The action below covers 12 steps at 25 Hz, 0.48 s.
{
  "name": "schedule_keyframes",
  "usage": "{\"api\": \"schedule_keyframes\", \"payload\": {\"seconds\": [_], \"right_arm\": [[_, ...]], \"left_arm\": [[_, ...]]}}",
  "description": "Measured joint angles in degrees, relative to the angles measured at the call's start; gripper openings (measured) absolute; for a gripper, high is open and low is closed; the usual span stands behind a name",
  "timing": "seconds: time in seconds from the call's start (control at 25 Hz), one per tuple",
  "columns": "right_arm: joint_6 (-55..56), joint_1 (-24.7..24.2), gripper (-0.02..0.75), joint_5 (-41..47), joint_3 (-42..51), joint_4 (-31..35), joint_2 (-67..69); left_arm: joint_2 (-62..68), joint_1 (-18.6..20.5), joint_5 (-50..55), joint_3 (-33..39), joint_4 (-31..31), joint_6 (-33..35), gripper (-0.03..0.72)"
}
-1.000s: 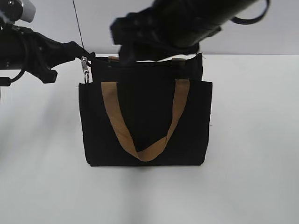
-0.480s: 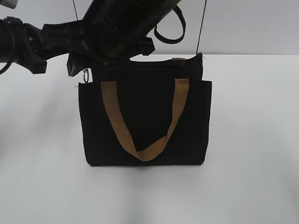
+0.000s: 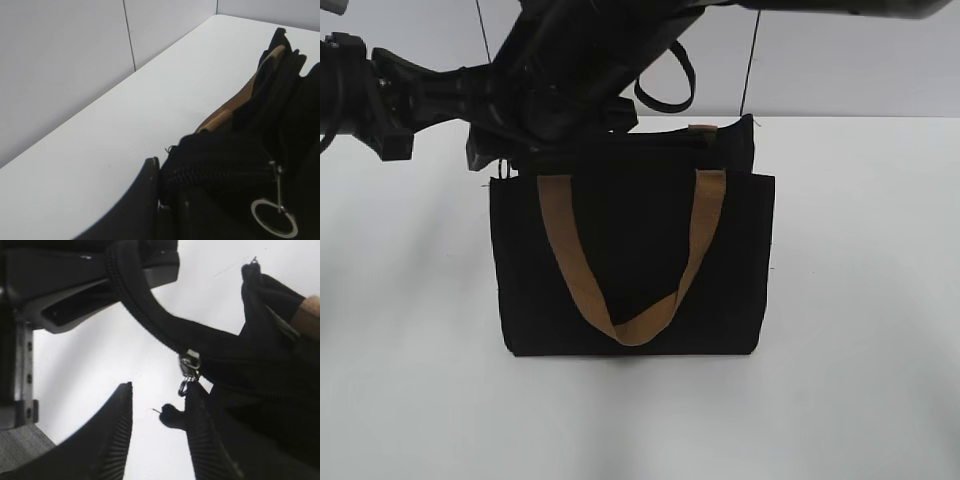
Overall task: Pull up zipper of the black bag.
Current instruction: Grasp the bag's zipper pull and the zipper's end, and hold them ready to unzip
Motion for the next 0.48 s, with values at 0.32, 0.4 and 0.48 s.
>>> {"api": "schedule_keyframes", "payload": {"seconds": [0.32,0.4,0.48], "right_arm": [[3.9,-1.0,0.271,-1.3,-0.1,-2.1,0.4],[5.3,-1.0,0.271,-2.1,-0.2,-2.1,0.6],[6.7,-1.0,0.271,-2.6,-0.2,-2.1,1.6]], "left_arm": [[-0.1,0.0,-3.6,0.0,-0.7,0.0,0.025],[-0.1,0.0,-4.3,0.0,-1.2,0.0,0.025],[-0.1,0.0,-4.9,0.0,-1.6,0.0,0.025]]}}
